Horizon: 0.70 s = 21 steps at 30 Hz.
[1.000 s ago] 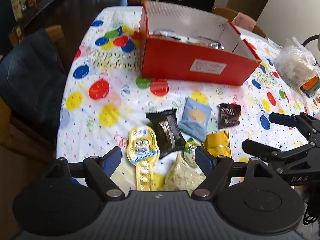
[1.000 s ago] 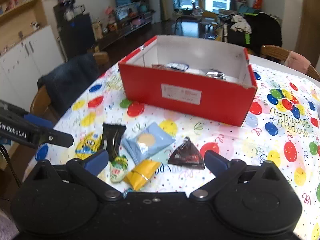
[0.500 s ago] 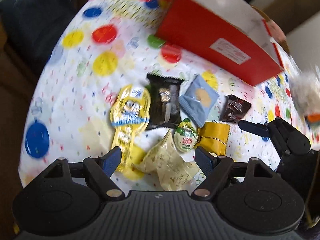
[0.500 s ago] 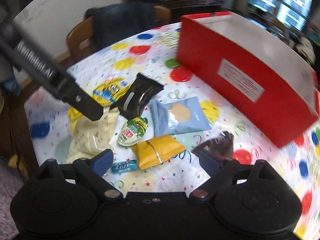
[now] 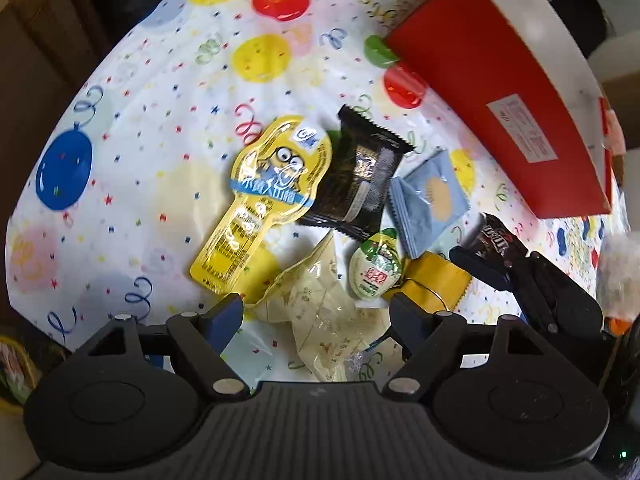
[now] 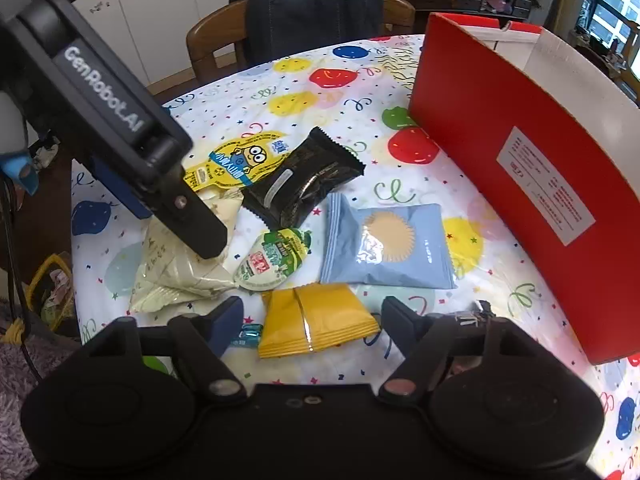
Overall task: Organize snacks
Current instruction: 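Grasp the cream bread bag with the left tool while the right tool grasps the yellow wafer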
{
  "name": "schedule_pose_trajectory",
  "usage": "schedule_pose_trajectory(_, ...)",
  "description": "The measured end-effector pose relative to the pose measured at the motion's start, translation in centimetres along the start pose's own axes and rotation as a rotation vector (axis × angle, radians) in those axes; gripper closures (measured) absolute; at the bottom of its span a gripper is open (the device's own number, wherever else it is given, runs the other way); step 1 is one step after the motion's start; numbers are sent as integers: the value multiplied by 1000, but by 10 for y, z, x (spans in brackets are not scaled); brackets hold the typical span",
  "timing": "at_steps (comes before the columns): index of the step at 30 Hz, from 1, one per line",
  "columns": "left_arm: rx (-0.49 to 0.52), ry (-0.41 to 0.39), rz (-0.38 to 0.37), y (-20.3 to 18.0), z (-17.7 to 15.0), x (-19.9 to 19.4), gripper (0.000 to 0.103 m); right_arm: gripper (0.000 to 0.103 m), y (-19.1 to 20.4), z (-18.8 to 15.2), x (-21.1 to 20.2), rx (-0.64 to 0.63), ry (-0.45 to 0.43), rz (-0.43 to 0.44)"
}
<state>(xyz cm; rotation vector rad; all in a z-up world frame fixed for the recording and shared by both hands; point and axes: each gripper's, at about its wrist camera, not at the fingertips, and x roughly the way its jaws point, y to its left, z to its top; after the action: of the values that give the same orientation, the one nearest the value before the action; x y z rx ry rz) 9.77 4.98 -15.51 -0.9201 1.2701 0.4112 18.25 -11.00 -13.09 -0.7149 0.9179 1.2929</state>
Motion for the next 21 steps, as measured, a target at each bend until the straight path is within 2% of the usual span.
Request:
schedule_pose_trajectory(4,-38,7,2,3,0,5,23,35,0,-1,0,2,-6,16)
schedule_pose_trajectory(10,-56,17,4,6,-1,12,24,47,-2,-2,4,21,-3,-4)
schedule_pose_trajectory(12,-49,18,-1,6,0,12,26,47,-3,-4,4,38,-3,-10)
schedule_pose_trajectory(15,-30,24,4,6,0,12,35,47,-3,-7,1,59,-7,-33)
schedule_pose_trajectory(17,-16,34,1,6,0,13,50,48,-3,-8,0,82,-11,-48)
schedule_pose_trajectory(21,20,59,-17,7,-2,14,61,48,-3,-10,-5,144,-22,-66)
